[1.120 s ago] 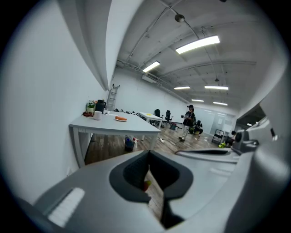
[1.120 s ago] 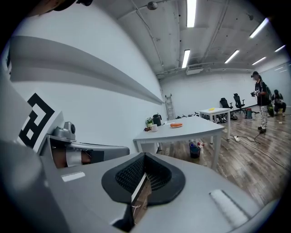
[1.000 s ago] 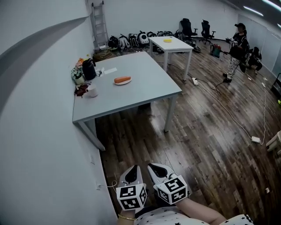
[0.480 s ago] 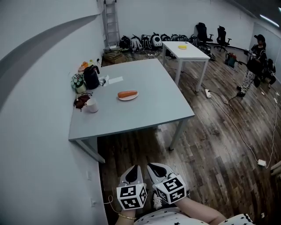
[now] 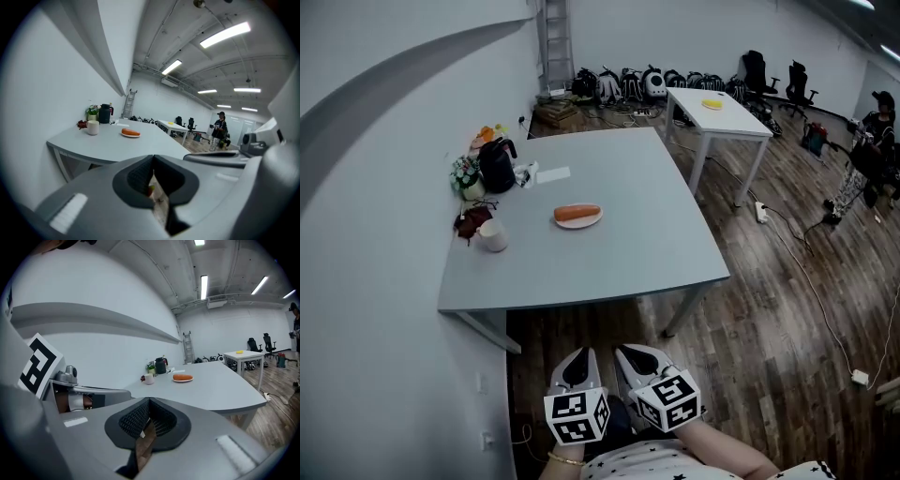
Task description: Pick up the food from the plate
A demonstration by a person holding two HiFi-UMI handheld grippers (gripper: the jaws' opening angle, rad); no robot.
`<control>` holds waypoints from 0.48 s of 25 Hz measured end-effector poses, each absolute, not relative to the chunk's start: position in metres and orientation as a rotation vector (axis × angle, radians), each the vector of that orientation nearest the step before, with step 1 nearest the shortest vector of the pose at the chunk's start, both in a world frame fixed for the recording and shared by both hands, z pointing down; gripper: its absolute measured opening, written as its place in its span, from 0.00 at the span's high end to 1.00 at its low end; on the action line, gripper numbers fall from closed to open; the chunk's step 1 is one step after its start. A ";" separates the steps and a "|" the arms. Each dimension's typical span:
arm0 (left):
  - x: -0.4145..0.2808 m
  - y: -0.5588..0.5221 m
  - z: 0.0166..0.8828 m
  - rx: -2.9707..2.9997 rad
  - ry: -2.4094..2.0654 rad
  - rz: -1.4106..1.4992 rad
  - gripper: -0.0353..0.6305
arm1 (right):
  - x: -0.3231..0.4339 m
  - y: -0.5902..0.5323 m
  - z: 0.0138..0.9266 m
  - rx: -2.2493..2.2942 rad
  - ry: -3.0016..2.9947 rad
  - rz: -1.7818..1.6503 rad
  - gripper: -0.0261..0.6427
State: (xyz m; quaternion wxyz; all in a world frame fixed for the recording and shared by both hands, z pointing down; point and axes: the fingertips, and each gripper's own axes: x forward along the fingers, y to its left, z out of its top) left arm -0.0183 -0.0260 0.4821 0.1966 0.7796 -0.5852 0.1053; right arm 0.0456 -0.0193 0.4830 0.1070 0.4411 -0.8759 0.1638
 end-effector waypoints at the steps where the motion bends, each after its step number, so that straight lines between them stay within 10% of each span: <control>1: -0.020 -0.033 0.483 2.172 -1.647 0.294 0.94 | 0.047 -0.026 0.484 1.288 -2.581 0.494 0.96; 12: -0.045 -0.188 0.491 2.160 -1.688 0.296 0.94 | 0.034 -0.180 0.493 1.238 -2.560 0.443 0.96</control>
